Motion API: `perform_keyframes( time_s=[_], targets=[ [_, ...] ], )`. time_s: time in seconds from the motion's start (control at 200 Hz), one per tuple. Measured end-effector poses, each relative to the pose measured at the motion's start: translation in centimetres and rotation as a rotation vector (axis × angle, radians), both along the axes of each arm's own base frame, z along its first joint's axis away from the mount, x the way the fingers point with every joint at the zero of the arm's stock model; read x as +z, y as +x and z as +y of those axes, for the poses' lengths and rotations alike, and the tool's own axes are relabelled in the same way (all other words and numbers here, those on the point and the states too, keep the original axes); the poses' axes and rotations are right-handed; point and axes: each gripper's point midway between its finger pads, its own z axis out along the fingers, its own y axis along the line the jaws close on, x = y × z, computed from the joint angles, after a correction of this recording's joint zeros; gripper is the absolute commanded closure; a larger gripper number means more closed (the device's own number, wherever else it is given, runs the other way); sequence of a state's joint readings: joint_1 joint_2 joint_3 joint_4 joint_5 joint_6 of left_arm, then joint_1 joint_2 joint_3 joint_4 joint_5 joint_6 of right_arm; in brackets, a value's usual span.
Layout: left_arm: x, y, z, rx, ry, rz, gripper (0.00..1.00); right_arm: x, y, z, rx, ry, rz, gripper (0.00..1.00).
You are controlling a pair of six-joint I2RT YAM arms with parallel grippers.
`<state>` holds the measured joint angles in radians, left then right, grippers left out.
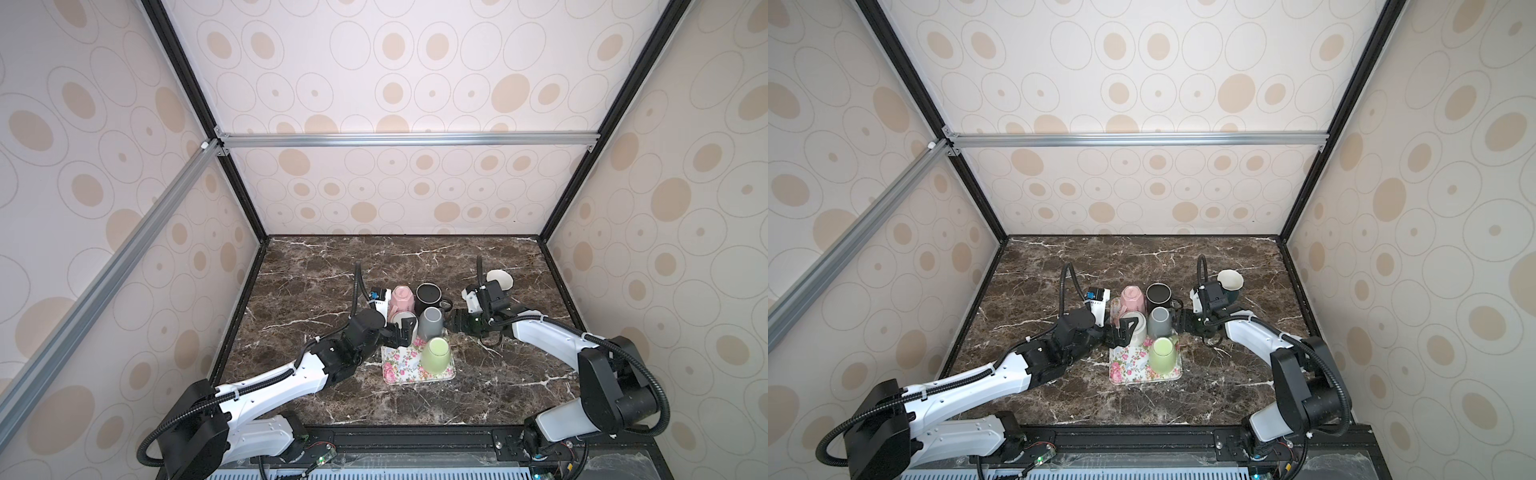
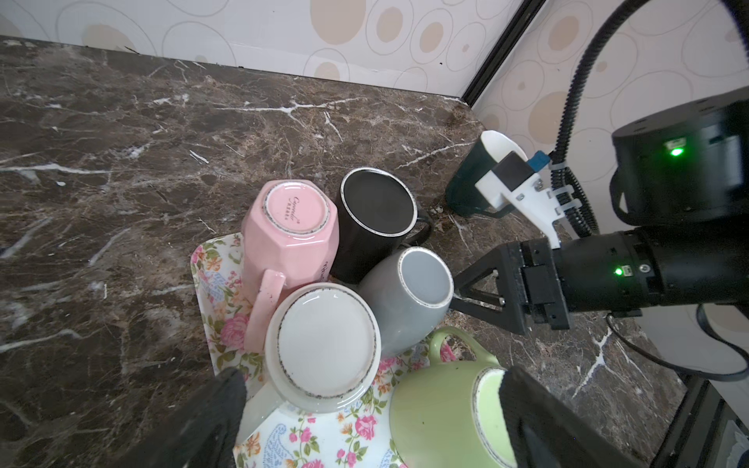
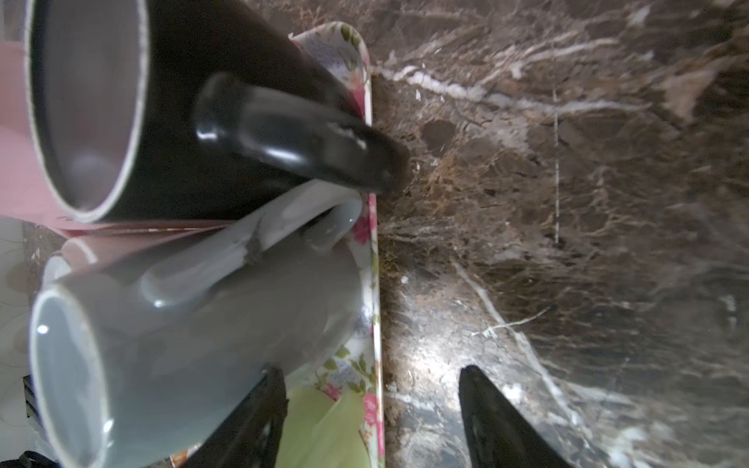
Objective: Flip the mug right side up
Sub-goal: 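Move the open right gripper back toward the light green mug on the tray, then lower the right gripper onto the sideways light green mug and close on it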
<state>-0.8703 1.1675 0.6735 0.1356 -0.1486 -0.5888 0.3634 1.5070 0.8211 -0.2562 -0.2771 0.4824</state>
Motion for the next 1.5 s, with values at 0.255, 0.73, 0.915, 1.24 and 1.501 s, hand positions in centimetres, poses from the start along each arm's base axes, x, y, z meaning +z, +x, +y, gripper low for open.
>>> perform_keyframes(
  time_s=[0.255, 0.73, 0.915, 1.24, 1.501],
  targets=[
    [0.1, 0.1, 0.2, 0.004, 0.018, -0.017, 0.02, -0.7, -0.2, -0.1, -0.002, -0.049, 0.003, 0.32],
    [-0.2, 0.2, 0.2, 0.002, 0.028, -0.013, 0.02, -0.4, -3.1, -0.9, 0.033, -0.074, -0.025, 0.32],
    [-0.2, 0.2, 0.2, 0.002, 0.028, -0.013, 0.02, -0.3, -4.4, -0.7, 0.065, -0.095, -0.034, 0.32],
    [-0.2, 0.2, 0.2, 0.002, 0.029, -0.013, 0.02, -1.4, -8.5, 0.3, 0.135, -0.121, -0.01, 0.33],
    [-0.3, 0.2, 0.2, 0.002, 0.032, -0.013, 0.02, -1.1, -10.6, 0.5, 0.181, -0.162, 0.001, 0.33]
  ],
)
